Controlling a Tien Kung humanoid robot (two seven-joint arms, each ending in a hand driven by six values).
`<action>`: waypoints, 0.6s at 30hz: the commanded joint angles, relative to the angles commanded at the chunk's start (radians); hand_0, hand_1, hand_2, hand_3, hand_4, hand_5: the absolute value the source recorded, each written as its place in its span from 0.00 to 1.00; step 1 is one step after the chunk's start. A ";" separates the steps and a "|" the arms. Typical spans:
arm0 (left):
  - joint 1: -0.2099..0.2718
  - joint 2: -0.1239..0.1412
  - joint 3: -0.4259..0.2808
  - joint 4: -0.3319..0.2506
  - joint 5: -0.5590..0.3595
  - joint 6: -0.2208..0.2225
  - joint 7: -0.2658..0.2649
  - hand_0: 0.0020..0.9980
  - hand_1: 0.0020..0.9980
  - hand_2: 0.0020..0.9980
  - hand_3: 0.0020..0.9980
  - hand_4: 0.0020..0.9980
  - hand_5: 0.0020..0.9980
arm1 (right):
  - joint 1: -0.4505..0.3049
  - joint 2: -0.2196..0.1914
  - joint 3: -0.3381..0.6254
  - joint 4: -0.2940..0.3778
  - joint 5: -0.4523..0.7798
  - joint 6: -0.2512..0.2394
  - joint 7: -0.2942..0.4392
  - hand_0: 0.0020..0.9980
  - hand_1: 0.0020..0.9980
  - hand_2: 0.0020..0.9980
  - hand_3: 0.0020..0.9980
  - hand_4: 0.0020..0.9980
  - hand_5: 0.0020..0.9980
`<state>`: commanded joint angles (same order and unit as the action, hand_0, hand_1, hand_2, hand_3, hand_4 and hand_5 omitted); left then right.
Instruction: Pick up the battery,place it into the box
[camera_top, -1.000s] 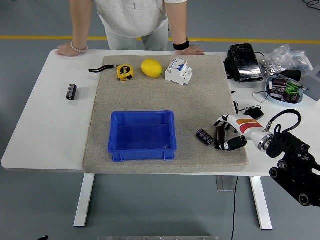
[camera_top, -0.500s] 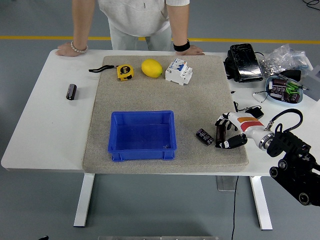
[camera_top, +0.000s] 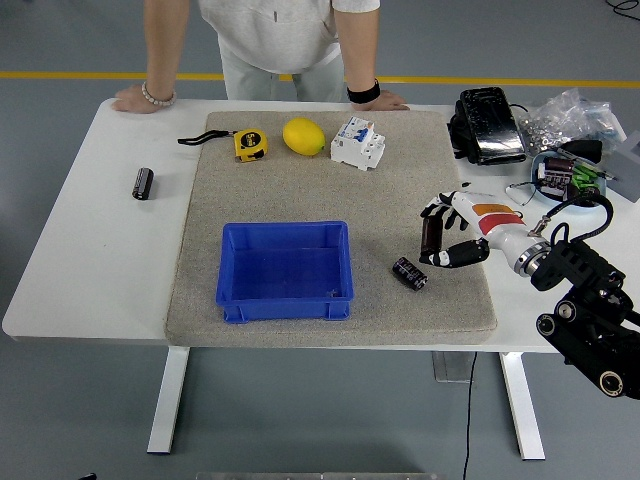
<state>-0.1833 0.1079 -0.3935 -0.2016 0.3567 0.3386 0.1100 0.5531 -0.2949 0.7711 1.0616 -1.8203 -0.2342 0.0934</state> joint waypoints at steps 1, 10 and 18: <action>0.000 0.000 0.000 0.000 0.000 0.000 0.000 0.68 0.61 0.73 0.65 0.67 0.50 | 0.006 0.000 -0.001 0.014 0.003 -0.002 -0.002 0.39 0.44 0.47 0.50 0.77 0.15; 0.001 -0.001 0.006 0.000 -0.012 0.001 -0.003 0.68 0.61 0.73 0.65 0.67 0.50 | 0.045 0.025 -0.065 0.164 0.032 0.007 -0.026 0.52 0.52 0.53 0.51 0.80 0.22; 0.000 -0.002 0.012 -0.001 -0.016 0.005 -0.004 0.68 0.61 0.73 0.65 0.67 0.50 | 0.113 0.093 -0.171 0.170 0.036 0.070 -0.038 0.58 0.59 0.60 0.54 0.86 0.30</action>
<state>-0.1828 0.1063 -0.3814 -0.2024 0.3407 0.3432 0.1060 0.6659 -0.2014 0.6002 1.2319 -1.7845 -0.1644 0.0555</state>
